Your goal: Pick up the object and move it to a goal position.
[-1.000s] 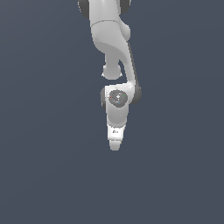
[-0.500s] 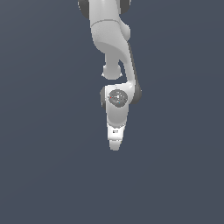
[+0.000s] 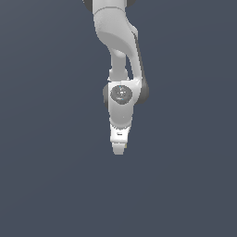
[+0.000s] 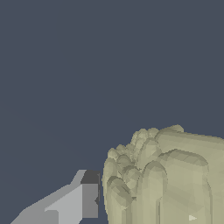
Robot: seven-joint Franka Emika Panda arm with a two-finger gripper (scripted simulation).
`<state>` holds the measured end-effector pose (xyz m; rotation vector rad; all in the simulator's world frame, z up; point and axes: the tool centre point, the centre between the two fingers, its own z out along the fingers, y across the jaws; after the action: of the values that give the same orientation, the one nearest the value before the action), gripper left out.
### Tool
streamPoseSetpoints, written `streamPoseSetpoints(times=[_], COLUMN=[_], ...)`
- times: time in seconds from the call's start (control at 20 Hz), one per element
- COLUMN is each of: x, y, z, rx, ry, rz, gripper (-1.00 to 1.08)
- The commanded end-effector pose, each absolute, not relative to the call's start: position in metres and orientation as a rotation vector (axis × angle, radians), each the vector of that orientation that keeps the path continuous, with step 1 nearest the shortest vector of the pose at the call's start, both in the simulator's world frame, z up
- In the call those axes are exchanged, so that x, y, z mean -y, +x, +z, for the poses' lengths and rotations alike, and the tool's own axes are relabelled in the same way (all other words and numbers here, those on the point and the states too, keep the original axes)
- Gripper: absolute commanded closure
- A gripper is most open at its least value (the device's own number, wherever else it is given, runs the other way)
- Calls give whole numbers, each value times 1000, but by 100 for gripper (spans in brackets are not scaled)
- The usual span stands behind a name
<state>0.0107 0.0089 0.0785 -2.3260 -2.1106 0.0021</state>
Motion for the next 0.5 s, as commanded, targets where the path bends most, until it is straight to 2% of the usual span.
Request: streamPoseSetpoints(times=[0.0, 0.45], x=[-3, 27], y=[8, -5], z=[96, 189], rx=[2112, 2113], ry=[-2327, -2325], rz=[2, 1], gripper=[108, 108])
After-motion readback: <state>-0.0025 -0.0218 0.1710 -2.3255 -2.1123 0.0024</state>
